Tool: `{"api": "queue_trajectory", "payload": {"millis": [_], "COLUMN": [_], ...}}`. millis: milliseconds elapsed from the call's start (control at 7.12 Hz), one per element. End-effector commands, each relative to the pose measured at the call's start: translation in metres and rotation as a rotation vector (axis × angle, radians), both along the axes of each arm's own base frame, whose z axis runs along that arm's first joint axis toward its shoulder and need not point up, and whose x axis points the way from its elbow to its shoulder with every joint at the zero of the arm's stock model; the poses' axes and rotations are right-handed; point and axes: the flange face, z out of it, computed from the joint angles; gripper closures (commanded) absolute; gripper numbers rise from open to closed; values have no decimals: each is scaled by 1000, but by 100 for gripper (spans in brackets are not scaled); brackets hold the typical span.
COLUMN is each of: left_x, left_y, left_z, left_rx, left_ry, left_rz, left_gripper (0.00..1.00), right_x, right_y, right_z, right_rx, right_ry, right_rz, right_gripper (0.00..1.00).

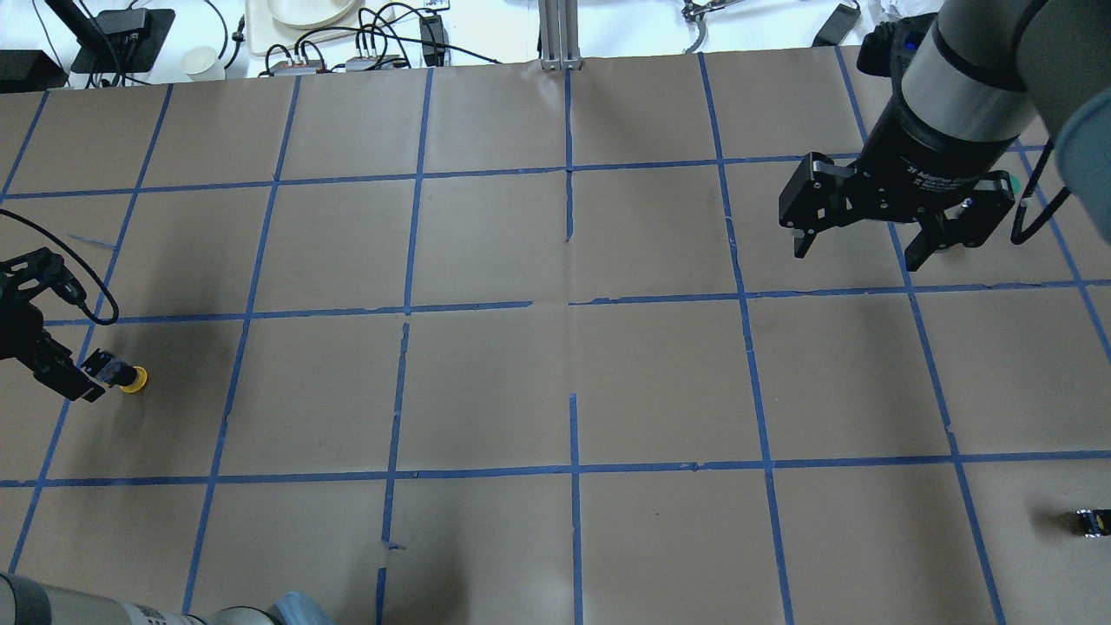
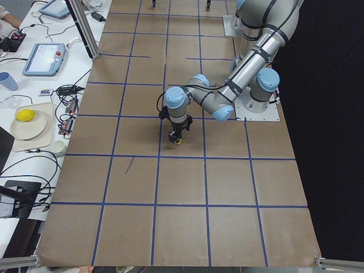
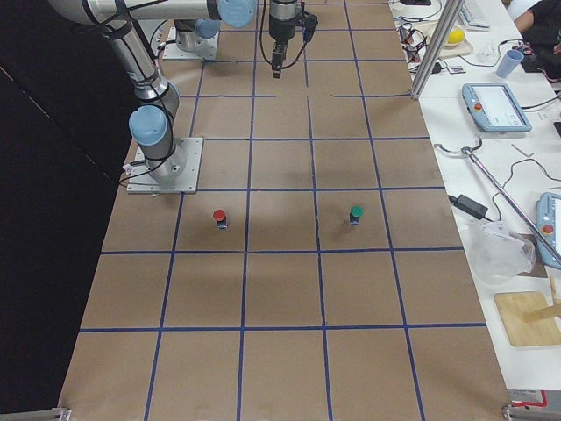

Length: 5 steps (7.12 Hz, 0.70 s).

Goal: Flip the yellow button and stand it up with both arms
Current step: 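Close the left gripper on the yellow button's black body and lift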

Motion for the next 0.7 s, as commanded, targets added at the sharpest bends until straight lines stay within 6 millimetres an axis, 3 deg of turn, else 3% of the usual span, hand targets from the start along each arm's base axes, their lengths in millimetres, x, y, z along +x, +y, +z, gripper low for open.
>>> {"api": "queue_trajectory", "payload": {"millis": [0, 421, 561], "left_x": [-1, -5, -6], "left_y": [-4, -9, -9], "left_z": [-2, 0, -1], "left_rx": [-19, -48, -52], "left_ry": [-14, -3, 3], "left_rz": [-46, -74, -75], "left_gripper": [18, 24, 32], "right_x": [0, 1, 0], "right_y": [0, -1, -1], "right_z": [-1, -1, -2], "right_rx": [4, 0, 0], "right_ry": [8, -1, 3], "right_rz": [2, 3, 3], "right_gripper": [0, 0, 0]}}
